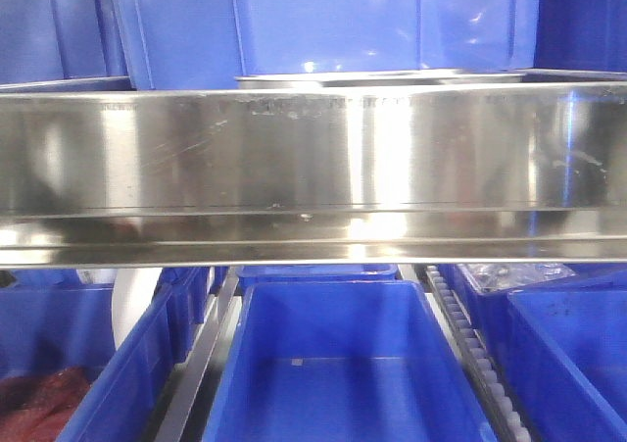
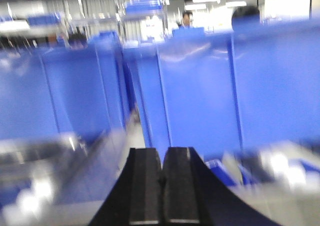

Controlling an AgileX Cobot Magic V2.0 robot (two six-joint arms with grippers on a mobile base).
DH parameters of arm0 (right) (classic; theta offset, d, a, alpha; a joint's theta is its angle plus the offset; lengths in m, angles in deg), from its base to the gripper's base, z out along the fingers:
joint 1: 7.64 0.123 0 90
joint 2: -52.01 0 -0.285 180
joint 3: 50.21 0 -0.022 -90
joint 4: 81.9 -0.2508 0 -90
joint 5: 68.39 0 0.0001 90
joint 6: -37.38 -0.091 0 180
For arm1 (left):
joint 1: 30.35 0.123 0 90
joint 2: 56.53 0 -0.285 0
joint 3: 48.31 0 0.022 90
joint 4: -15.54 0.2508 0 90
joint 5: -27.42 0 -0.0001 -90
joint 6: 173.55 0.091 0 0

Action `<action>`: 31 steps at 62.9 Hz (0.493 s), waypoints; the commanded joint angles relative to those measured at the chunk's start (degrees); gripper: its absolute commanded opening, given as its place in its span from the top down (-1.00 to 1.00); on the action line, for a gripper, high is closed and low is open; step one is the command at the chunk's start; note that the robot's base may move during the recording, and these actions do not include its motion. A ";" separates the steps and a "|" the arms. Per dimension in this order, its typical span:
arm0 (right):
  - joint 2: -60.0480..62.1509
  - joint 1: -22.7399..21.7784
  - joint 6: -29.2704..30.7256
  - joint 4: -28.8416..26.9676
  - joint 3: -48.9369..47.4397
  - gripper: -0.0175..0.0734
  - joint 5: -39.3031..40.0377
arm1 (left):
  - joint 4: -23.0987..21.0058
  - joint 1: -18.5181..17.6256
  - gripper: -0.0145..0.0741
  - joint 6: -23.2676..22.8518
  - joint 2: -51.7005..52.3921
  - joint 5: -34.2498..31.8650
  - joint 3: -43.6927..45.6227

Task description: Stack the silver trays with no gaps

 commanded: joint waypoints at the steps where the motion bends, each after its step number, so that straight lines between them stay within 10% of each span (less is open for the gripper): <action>1: -2.76 0.57 0.32 -0.37 -10.71 0.43 -2.53 | 2.95 -2.31 0.78 -0.14 -3.99 8.50 11.65; 10: -10.08 2.67 0.55 -0.21 -22.44 -0.12 -7.86 | 2.95 -6.75 0.59 -0.14 -14.09 24.83 26.67; 20: -19.12 3.14 0.55 -0.21 -29.40 -0.74 -9.92 | 2.72 -11.26 0.04 -0.14 -25.31 26.03 33.81; 31: -28.31 4.01 0.55 -2.34 -36.28 -0.75 -17.27 | -0.25 -13.46 -0.35 -0.14 -36.88 27.73 38.15</action>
